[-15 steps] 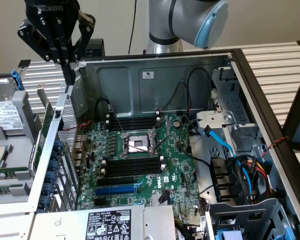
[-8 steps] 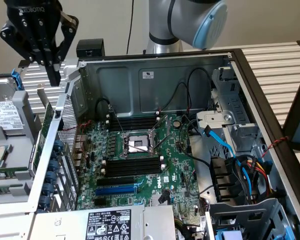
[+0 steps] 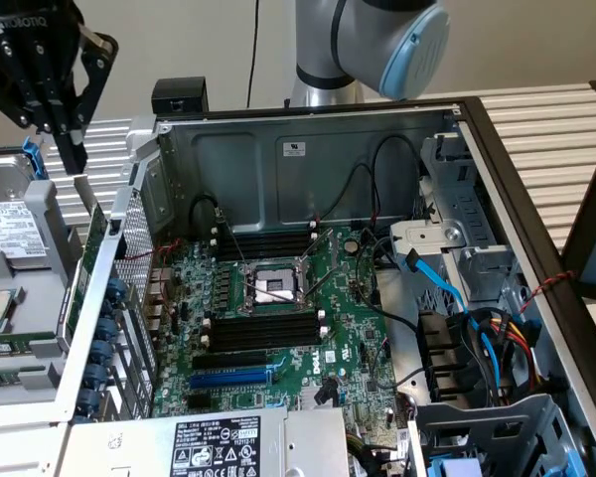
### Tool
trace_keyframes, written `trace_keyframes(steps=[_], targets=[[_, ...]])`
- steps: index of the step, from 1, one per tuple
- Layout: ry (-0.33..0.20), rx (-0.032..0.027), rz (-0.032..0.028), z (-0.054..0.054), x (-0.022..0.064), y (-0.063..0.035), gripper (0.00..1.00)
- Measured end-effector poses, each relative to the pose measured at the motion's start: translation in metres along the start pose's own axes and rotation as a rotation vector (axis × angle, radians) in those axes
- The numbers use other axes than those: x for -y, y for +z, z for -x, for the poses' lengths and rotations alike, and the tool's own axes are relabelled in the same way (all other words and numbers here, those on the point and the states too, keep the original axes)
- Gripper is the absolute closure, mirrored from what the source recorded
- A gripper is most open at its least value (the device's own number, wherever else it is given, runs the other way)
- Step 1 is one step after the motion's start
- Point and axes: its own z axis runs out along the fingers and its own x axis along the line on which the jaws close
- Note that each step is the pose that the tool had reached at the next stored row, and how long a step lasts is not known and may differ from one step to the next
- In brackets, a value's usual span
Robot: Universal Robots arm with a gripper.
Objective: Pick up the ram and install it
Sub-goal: 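Reach for the ram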
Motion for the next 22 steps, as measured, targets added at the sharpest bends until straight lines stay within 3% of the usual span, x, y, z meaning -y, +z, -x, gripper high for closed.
trace_keyframes(steps=[22], targets=[[0.000, 0.0001, 0.0001, -0.096, 0.0068, -0.0021, 0.90]])
